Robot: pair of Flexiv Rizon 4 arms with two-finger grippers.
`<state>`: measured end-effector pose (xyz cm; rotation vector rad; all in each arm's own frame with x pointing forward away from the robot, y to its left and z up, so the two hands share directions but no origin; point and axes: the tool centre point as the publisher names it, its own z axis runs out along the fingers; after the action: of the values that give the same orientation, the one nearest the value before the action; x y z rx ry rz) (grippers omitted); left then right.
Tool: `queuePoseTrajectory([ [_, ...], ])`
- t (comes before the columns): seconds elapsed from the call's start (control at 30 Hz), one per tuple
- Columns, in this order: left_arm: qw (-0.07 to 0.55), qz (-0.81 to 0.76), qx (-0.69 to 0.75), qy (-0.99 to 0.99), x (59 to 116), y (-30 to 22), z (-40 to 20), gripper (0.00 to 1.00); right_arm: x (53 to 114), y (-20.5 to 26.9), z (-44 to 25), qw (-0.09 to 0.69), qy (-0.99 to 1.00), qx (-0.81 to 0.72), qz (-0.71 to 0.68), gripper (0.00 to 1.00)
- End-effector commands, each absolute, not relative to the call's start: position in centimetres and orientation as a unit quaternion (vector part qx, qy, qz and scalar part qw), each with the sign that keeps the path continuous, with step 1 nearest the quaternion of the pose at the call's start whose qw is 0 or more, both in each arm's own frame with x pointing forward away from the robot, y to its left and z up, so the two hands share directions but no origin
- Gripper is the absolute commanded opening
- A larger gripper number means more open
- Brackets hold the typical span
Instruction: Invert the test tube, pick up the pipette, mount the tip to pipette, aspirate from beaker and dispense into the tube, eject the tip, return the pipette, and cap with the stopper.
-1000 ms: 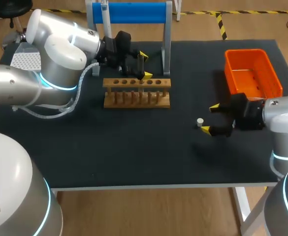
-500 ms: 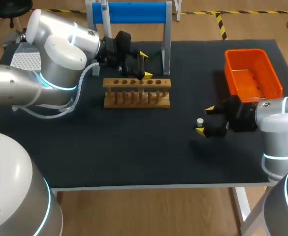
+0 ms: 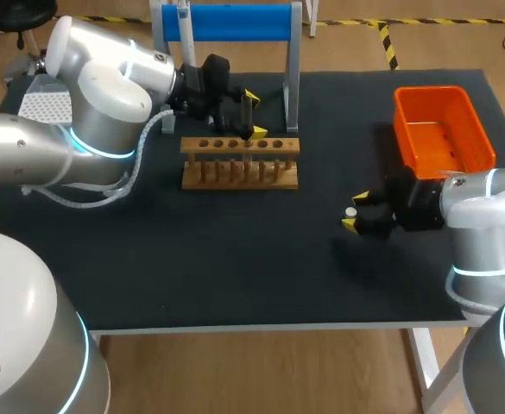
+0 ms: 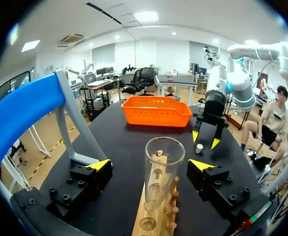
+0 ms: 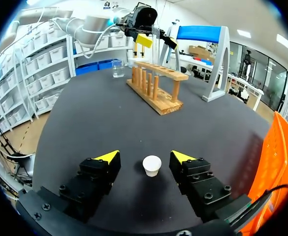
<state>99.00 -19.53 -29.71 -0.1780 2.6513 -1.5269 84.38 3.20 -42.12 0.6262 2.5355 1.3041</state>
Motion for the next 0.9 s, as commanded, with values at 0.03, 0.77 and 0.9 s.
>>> queuePoseTrajectory([
  [0.03, 0.037, -0.497, -0.058, 0.865, 99.08, -19.54, -29.67, 1.0, 84.49, 3.38, -42.33, 0.112, 0.864, 0.215, 0.441, 0.63],
  [0.77, 0.037, -0.497, -0.058, 0.865, 99.08, -19.54, -29.67, 1.0, 85.01, 3.51, -42.92, 0.113, 0.865, 0.224, 0.434, 0.49],
  [0.9, 0.037, -0.497, -0.058, 0.865, 99.08, -19.54, -29.67, 1.0, 85.12, 3.45, -42.93, 0.113, 0.865, 0.225, 0.434, 0.48],
])
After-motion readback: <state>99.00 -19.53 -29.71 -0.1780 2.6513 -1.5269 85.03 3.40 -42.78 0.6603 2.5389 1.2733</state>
